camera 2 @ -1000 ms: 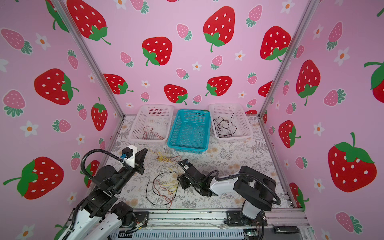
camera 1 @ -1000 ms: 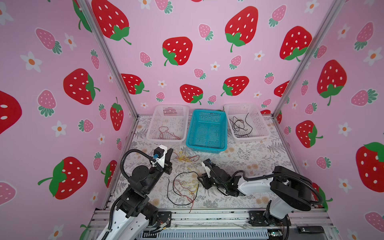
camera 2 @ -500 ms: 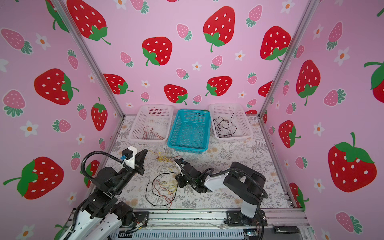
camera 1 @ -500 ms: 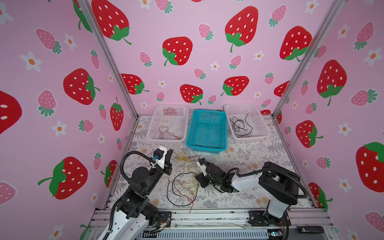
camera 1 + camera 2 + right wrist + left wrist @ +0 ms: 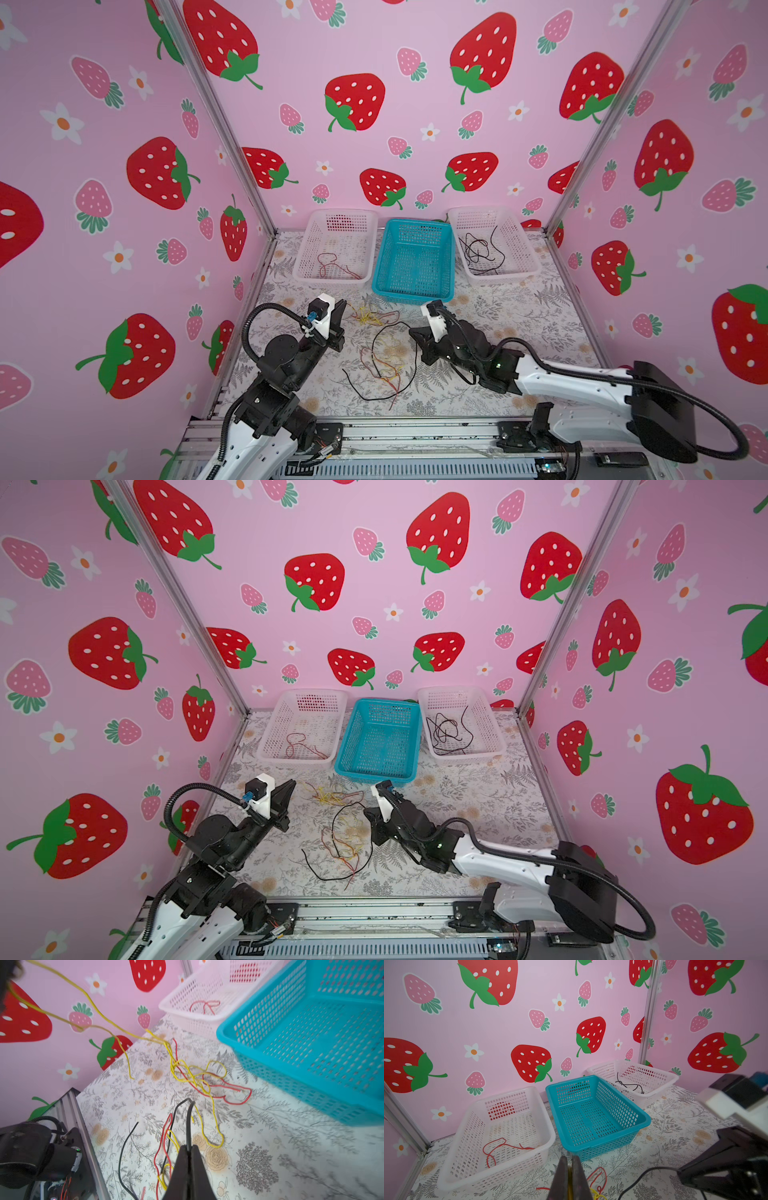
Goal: Untangle the cables
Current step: 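Lower the wires toward the table with the right gripper while the left gripper holds still, then lift the black wire with the right gripper toward the white basket farthest from the robot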
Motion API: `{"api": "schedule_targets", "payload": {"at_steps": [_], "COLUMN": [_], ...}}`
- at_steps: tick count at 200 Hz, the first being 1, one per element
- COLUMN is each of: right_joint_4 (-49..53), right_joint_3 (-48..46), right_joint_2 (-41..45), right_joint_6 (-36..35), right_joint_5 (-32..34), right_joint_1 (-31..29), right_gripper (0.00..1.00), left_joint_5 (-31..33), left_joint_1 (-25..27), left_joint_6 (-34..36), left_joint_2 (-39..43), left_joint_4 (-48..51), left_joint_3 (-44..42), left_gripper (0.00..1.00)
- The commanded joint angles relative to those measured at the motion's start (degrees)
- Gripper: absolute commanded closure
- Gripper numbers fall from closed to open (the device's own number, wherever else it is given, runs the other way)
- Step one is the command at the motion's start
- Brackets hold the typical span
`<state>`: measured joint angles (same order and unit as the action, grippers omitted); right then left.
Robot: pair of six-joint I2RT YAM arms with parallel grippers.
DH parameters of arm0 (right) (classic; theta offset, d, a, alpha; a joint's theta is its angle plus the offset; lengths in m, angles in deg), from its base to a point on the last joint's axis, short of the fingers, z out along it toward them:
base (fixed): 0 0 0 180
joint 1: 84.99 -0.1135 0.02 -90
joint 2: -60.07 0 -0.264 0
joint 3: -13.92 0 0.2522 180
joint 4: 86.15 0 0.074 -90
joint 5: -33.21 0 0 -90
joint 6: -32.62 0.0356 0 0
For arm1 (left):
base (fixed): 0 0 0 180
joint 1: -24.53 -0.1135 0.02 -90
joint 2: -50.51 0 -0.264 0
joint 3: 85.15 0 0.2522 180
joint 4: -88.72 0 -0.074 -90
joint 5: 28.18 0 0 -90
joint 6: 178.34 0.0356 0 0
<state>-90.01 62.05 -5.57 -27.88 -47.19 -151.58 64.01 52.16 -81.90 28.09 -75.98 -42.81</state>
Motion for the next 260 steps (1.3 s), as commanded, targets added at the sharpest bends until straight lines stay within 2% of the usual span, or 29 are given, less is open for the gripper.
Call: {"api": "schedule_targets", "payload": {"at_steps": [1,32,56,105,130,150,167,192,209,221,260], "right_joint_4": [8.16,16.42,23.18,28.51,27.76,22.67,21.33,19.9,18.88,18.09,17.48], "right_joint_3": [0.51,6.01,13.23,28.21,35.44,37.73,39.66,41.49,43.21,45.08,53.14], "right_joint_2": [7.14,16.76,20.28,19.06,16.73,13.9,8.0,1.74,-3.31,-7.12,-19.33], "right_joint_6": [-4.44,-8.97,-12.25,-21.99,-25.1,-29.84,-29.29,-23.19,-19.81,-18.28,-18.31], "right_joint_5": [6.94,12.14,20.73,32.2,32.76,34.91,31.29,20.8,17.65,14.71,17.31], "right_joint_1": [0.23,0.32,0.58,2.52,6.0,11.24,19.4,31.87,38.2,41.54,46.13], "right_gripper": [1.0,1.0,1.0,1.0,1.0,1.0,1.0,1.0,1.0,1.0,1.0], "left_joint_5": [-1.39,-2.87,-3.75,-4.92,-5.26,-5.97,-6.24,-6.17,-5.6,-5.45,-4.53], "left_joint_1": [0.06,0.14,0.26,0.66,0.75,0.92,0.93,1.27,1.85,2.3,3.45], "left_joint_6": [0.42,-0.15,-0.37,-0.64,-0.81,-0.96,-0.9,-0.77,-0.88,-1.03,-0.66], "left_joint_2": [-0.29,-1.34,-1.94,-2.92,-3.29,-3.27,-2.9,-1.93,-1.62,-1.7,-1.57], "left_joint_4": [-0.95,-0.9,-0.76,-0.51,-0.51,-0.69,-0.83,-1.51,-1.54,-1.58,-1.54], "left_joint_3": [0.24,0.36,0.51,0.51,0.51,0.42,0.26,-0.59,-0.88,-0.98,-1.31], "left_gripper": [1.0,1.0,1.0,1.0,1.0,1.0,1.0,1.0,1.0,1.0,1.0]}}
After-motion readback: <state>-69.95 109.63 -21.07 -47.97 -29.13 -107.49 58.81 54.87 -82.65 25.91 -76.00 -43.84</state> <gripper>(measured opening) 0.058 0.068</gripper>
